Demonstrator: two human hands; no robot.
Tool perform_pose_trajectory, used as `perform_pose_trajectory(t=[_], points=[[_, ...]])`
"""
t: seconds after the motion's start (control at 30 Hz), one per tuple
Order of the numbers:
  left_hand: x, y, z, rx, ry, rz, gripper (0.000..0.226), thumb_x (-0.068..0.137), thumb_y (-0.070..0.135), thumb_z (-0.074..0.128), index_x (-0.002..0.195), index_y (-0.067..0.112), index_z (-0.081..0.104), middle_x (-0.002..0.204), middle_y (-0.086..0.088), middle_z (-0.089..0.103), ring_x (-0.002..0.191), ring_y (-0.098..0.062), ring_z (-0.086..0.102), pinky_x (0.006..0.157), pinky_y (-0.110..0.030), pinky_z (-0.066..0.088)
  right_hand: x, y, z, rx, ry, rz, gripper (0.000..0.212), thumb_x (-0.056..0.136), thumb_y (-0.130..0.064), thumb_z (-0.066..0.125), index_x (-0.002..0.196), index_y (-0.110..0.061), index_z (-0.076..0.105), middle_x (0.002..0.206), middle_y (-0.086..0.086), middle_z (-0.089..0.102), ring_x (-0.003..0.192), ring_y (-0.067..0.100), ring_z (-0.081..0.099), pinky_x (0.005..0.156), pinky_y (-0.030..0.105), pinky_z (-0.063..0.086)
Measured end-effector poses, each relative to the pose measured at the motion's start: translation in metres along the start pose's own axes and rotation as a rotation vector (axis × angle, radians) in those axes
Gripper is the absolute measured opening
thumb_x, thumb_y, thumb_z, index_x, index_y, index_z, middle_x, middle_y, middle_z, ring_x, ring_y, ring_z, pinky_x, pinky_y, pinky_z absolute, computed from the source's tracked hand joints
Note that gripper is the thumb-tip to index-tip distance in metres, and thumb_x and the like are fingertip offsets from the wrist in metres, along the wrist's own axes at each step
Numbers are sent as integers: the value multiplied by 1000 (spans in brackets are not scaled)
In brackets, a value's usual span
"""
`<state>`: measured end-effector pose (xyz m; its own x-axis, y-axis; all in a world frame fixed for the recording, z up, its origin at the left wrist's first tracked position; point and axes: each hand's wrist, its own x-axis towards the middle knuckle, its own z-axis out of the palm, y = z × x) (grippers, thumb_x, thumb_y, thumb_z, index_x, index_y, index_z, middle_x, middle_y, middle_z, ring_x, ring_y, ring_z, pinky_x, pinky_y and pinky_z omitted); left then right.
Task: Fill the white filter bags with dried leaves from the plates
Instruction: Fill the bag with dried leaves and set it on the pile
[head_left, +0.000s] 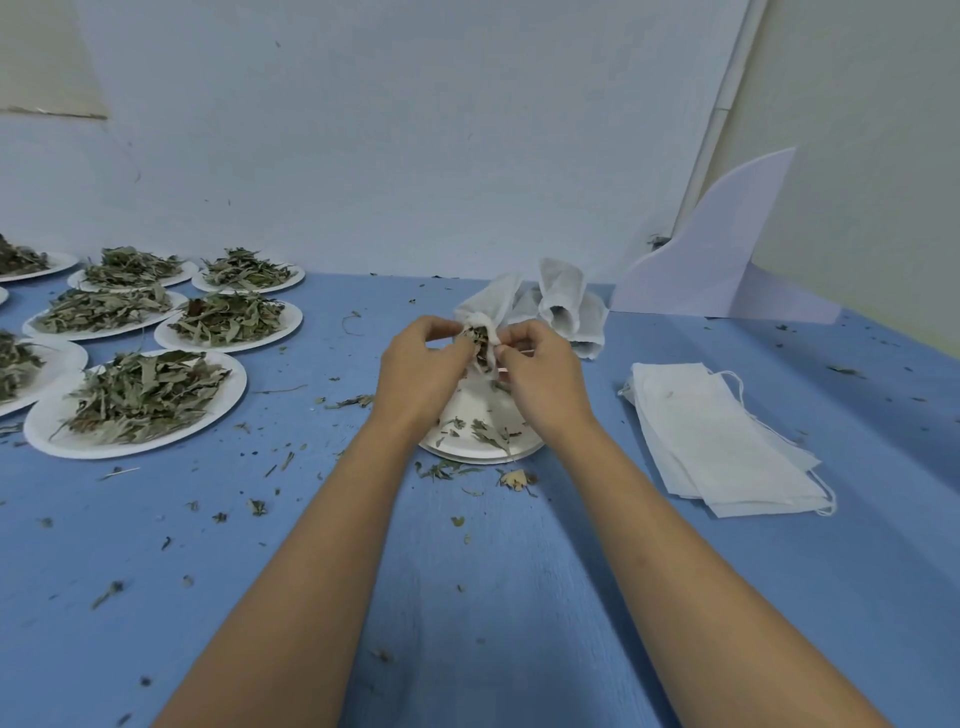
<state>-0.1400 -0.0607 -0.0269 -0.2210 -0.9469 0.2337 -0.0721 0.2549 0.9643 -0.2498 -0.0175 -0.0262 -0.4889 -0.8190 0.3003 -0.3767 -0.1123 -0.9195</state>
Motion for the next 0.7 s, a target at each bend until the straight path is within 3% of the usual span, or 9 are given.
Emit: perform_pose_trajectory(t=[0.2, 0.3, 0.37, 0.43, 0.5, 0.6, 0.7], points=[[-1, -2, -1, -8, 40, 27, 11, 81, 20, 73, 80, 22, 63, 96, -1, 69, 80, -17, 68, 82, -37, 56, 1, 3, 1, 44, -44, 2, 22, 88, -2, 53, 76, -21, 54, 84, -1, 59, 89, 26, 62, 88, 46, 51], [0, -1, -3, 26, 50, 34, 16, 79, 15, 74, 78, 21, 59, 94, 0, 67, 85, -24, 68, 83, -43, 55, 1, 4, 1, 135, -138, 11, 23, 86, 2, 50, 74, -18, 54, 80, 0, 60, 84, 20, 61, 81, 37, 52], [1, -1, -4, 26, 63, 44, 21, 78, 12, 74, 81, 22, 56, 93, 1, 64, 81, -23, 67, 80, -34, 56, 1, 4, 0, 210, -202, 10, 24, 85, 5, 48, 74, -15, 54, 80, 1, 60, 82, 18, 62, 80, 31, 53], [1, -2, -4, 105, 104, 47, 30, 75, 13, 74, 91, 22, 49, 93, 5, 58, 76, -12, 60, 63, -17, 49, 0, 4, 0, 214, -244, -7, 25, 83, 7, 45, 72, -14, 54, 78, -1, 59, 77, 13, 60, 80, 30, 53], [0, -4, -4, 168, 131, 43, 36, 75, 13, 72, 99, 21, 46, 90, 6, 54, 72, -11, 55, 55, -20, 44, -3, 1, 1, 172, -275, -42, 26, 81, 7, 44, 69, -15, 52, 72, -6, 55, 69, 6, 55, 72, 23, 49], [-1, -4, -5, 173, 164, 50, 31, 76, 16, 72, 97, 21, 49, 80, 9, 53, 66, -9, 54, 56, -25, 43, -4, -3, -1, 203, -315, -69, 26, 79, 9, 42, 67, -13, 48, 64, -9, 49, 59, -1, 49, 61, 12, 44], [-1, -3, -5, 191, 145, 60, 26, 77, 23, 72, 96, 23, 55, 82, 12, 54, 72, -10, 56, 63, -29, 47, -4, -4, -5, 277, -346, -58, 17, 73, 2, 43, 65, -13, 46, 63, -6, 45, 57, 1, 46, 58, 12, 42]])
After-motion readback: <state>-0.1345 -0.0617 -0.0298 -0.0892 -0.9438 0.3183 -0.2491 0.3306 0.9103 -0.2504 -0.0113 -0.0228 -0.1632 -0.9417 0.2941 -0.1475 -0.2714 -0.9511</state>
